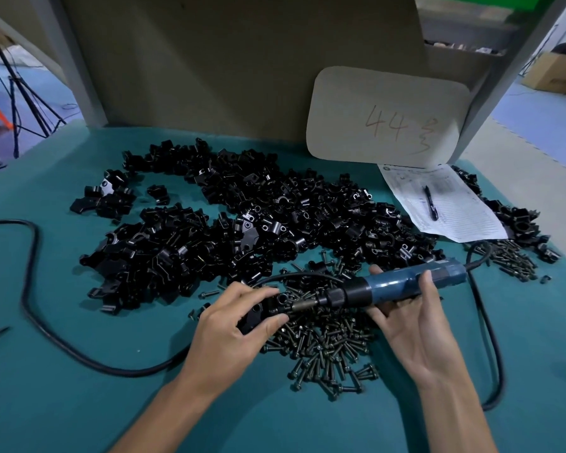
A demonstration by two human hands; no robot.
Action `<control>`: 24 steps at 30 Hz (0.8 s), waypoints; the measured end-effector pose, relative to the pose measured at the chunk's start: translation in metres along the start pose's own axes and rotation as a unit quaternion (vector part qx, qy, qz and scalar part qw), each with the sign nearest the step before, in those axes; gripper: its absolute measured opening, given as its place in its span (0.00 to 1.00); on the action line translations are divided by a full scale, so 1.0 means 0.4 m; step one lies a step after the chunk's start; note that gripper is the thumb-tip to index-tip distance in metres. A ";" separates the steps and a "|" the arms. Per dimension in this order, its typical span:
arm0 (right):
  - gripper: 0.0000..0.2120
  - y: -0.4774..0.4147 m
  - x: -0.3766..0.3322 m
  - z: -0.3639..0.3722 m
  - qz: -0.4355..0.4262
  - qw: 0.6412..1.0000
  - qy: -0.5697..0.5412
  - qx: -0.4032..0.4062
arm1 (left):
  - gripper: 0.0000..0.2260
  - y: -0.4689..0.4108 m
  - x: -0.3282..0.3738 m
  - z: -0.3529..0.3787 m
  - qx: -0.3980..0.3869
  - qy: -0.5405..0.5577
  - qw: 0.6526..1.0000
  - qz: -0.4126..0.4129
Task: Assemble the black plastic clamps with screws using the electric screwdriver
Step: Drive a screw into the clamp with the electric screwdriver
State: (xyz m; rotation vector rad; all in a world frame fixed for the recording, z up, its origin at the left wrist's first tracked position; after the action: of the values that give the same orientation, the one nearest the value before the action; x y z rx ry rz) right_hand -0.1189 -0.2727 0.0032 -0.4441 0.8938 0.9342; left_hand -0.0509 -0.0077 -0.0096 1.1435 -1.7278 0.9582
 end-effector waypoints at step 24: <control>0.24 0.001 0.011 -0.002 0.004 1.000 0.001 0.010 | 0.19 -0.001 -0.003 -0.001 0.002 -0.017 1.000 0.014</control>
State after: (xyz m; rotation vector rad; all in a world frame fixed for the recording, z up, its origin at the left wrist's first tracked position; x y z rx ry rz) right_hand -0.1182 -0.2709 -0.0009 -0.4252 0.9072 0.9309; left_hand -0.0501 -0.0071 -0.0105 1.1472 -1.7746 0.9655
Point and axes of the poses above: each hand's wrist, its own y-axis away from the middle knuckle, its own z-axis out of the palm, x = y × z, the point moved 1 cm from there along -y, towards the middle knuckle, and after that the axes turned 12 degrees about -z, right-handed, at the moved point
